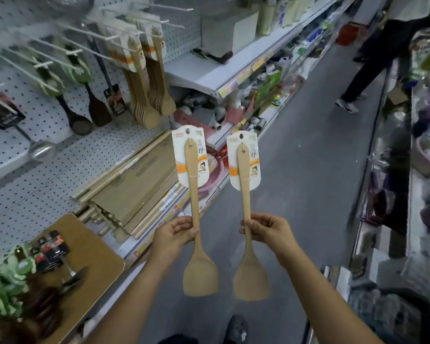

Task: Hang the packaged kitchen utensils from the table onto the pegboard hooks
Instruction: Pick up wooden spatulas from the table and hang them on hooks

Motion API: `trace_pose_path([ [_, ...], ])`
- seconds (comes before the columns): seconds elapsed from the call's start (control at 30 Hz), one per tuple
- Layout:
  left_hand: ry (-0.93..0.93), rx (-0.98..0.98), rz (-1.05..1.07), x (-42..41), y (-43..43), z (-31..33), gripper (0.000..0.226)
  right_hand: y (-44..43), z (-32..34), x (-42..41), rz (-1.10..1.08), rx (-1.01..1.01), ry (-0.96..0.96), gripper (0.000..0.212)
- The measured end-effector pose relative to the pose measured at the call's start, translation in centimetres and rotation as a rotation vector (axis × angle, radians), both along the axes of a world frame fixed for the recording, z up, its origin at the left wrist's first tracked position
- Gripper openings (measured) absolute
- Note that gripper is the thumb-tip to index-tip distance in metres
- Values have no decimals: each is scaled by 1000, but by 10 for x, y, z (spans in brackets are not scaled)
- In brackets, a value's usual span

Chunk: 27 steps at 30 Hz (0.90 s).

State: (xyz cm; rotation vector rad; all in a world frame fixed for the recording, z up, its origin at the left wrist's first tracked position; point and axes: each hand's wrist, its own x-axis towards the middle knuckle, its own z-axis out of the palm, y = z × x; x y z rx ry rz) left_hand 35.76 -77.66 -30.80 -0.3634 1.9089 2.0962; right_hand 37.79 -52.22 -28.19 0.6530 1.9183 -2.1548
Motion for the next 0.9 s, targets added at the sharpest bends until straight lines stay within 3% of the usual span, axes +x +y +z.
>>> trace_pose_path([
  [0.23,1,-25,125,-70,44,10,34,39,-1,-110,132,9,6,13],
  [0.57,6,20,360,-193,59,2,22,47,6,-278,366,100,100,14],
  [0.67,39,20,422,-222,64,11,21,47,22,-324,428,132,148,21],
  [0.9,51,4,545,-271,68,17,25,39,37,-421,517,106,170,15],
])
